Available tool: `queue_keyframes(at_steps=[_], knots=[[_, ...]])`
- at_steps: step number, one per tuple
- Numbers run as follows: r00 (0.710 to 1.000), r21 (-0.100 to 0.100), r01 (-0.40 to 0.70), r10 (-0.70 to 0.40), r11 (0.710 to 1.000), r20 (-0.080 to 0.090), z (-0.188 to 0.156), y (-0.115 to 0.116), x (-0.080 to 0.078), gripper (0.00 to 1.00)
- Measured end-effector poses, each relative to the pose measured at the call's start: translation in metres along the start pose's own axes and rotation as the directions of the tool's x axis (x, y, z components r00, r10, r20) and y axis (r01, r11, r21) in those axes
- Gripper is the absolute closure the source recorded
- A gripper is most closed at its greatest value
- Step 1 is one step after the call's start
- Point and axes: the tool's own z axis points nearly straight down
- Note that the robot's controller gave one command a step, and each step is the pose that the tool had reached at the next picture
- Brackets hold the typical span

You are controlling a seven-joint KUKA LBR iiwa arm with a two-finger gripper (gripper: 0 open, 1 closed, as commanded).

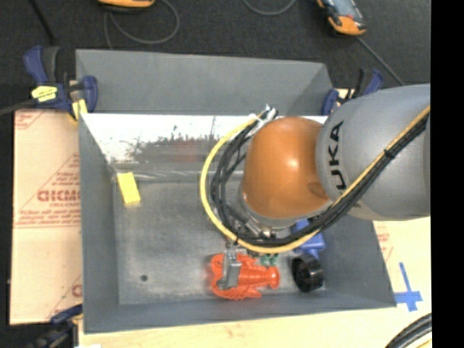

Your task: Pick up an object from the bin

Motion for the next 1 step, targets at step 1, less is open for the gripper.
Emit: queue_keyframes(at_steps=[1], knots=[[1.0,0.0,-0.001,0.001,1.0,0.0,0.0,0.0,0.0,0.0]])
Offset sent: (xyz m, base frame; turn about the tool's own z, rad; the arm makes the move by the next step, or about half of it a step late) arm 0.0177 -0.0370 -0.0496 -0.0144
